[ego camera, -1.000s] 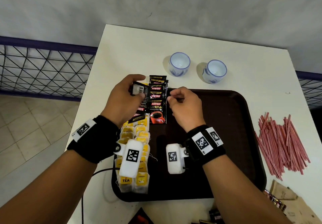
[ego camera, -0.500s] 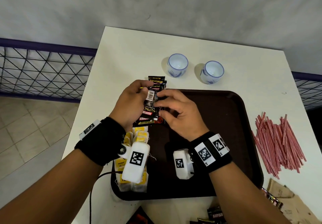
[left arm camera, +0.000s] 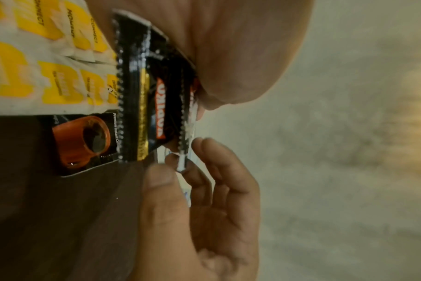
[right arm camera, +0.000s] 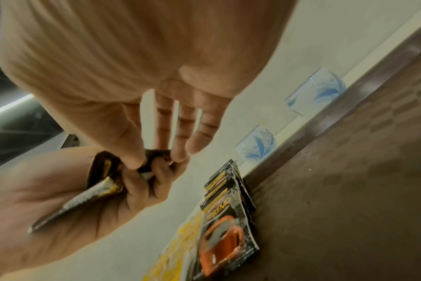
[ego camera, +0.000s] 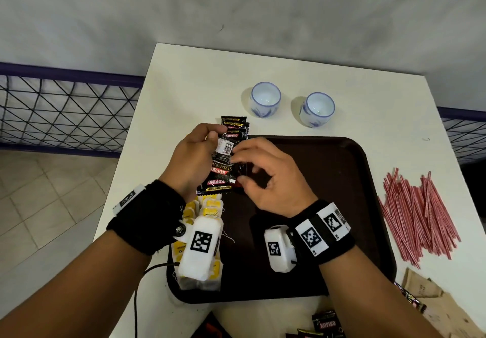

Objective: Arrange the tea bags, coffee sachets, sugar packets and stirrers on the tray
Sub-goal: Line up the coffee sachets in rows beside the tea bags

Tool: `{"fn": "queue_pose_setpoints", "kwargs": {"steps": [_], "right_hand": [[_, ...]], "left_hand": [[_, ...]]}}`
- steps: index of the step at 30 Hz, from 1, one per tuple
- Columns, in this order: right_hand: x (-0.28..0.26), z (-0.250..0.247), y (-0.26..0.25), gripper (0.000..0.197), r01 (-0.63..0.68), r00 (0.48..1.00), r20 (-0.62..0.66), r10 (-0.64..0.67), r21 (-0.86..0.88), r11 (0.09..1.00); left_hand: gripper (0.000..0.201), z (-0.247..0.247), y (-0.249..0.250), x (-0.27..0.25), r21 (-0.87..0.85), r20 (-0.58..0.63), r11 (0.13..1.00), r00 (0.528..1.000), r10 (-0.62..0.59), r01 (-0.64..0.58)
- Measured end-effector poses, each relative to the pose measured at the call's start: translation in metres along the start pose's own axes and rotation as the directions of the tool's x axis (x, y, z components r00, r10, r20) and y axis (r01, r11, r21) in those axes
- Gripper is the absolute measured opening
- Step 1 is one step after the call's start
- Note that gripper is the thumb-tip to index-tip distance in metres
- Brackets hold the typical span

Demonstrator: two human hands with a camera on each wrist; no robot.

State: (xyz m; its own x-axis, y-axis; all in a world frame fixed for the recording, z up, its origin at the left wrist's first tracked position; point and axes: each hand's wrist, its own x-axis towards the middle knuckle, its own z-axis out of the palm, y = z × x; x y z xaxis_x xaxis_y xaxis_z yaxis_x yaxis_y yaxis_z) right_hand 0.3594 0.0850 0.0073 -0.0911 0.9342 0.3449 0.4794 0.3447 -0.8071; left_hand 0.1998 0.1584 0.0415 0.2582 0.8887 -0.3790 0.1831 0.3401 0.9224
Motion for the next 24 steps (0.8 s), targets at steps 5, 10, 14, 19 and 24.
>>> {"fn": "queue_pose_setpoints", "kwargs": {"steps": [5, 10, 14, 19, 24], "right_hand": [[0.005, 0.007, -0.006, 0.011, -0.028, 0.982, -0.183, 0.044, 0.093, 0.995], [0.013, -0.004, -0.005, 0.030, -0.308, 0.801, -0.387, 0.457, 0.388, 0.869], [0.009, -0.009, 0.004, 0.020, -0.458, 0.787, -0.205, 0.582, 0.438, 0.773], [-0.006, -0.003, 0.017, 0.023, -0.680, 0.670, 0.012, 0.743, 0.412, 0.607], [-0.010, 0.006, 0.023, 0.015, -0.740, 0.609, 0.048, 0.792, 0.392, 0.546]], "left_hand": [[0.028, 0.003, -0.003, 0.000, 0.009, -0.002, 1.000, 1.000, 0.030, -0.030], [0.028, -0.003, -0.008, -0.007, -0.099, 0.036, 0.995, 0.999, 0.031, -0.027], [0.021, -0.020, -0.012, -0.008, -0.038, -0.002, 0.998, 0.999, 0.054, -0.054], [0.008, -0.037, -0.016, -0.011, -0.055, -0.032, 0.996, 0.997, 0.067, -0.069], [0.009, -0.052, -0.028, -0.014, -0.050, -0.026, 0.997, 0.998, 0.051, -0.052]]}}
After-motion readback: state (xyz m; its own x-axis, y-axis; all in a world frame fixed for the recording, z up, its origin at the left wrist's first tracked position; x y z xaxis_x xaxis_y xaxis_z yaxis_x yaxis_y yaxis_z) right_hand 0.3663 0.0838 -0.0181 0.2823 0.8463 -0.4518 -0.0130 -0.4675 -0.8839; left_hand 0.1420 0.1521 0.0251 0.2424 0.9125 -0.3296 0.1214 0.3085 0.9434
